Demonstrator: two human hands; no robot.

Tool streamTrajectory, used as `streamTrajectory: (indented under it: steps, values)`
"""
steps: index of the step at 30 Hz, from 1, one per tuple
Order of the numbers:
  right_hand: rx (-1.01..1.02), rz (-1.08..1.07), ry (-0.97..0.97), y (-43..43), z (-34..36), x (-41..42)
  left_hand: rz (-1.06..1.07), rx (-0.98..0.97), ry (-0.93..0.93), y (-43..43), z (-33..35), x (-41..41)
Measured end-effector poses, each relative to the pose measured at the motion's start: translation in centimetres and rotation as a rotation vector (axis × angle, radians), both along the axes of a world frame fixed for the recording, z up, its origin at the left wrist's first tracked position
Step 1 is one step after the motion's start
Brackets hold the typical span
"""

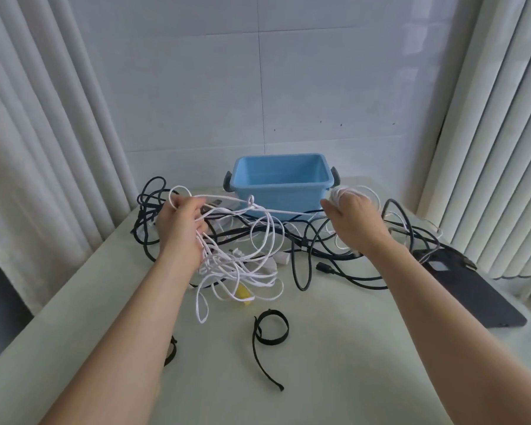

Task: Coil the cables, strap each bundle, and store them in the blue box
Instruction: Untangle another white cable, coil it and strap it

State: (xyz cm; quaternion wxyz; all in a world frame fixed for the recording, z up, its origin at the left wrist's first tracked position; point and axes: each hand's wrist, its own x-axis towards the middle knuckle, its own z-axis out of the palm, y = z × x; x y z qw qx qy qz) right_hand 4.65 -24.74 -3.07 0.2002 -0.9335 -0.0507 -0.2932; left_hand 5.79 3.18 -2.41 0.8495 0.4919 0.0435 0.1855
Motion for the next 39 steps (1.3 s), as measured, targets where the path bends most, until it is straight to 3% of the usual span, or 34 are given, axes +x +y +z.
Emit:
streamTrajectory:
  steps: [5,8,12,15,18,22,24,28,32,35,37,39]
  values:
    - [0.139,-0.163,-0.103,-4.1,1.5,-1.0,0.178,-0.196,0.179,2.8,-0.3,0.7]
    - [0.232,-0.229,-0.075,-5.3,0.9,-1.0,0.201,-0.204,0.156,3.1,-0.8,1.1]
    - [0.297,-0.193,0.168,-5.7,1.1,-0.8,0.168,-0.146,0.163,2.8,-0.8,1.5]
    - [0.34,0.011,0.425,-5.7,1.9,-1.5,0.139,-0.151,0.166,2.9,-1.0,1.6]
    - [0.074,0.165,0.644,-4.6,2.6,-2.7,0.058,-0.203,0.105,2.4,-1.1,1.4]
    - [-0.038,0.391,0.838,-3.3,3.3,-3.4,0.084,-0.157,0.027,2.8,-1.5,1.9]
    - [0.173,0.575,0.915,-2.9,3.0,-3.2,0.114,-0.118,0.023,3.1,-2.0,2.2]
    - [0.807,1.178,0.914,-1.7,3.5,-2.9,0.099,-0.044,0.082,2.5,-2.2,1.9]
    - [1.348,1.457,0.866,-0.7,5.5,-2.8,0.038,0.066,0.135,1.9,-2.3,1.6]
    - [1.89,1.427,0.623,-0.3,6.5,-3.1,0.005,0.286,0.22,2.1,-2.3,1.3]
    - [2.19,1.255,0.368,-0.2,7.2,-3.4,-0.071,0.311,0.219,1.8,-2.1,1.1]
    - [2.368,1.012,0.143,-0.3,7.4,-3.2,-0.114,0.341,0.208,1.3,-1.7,0.9]
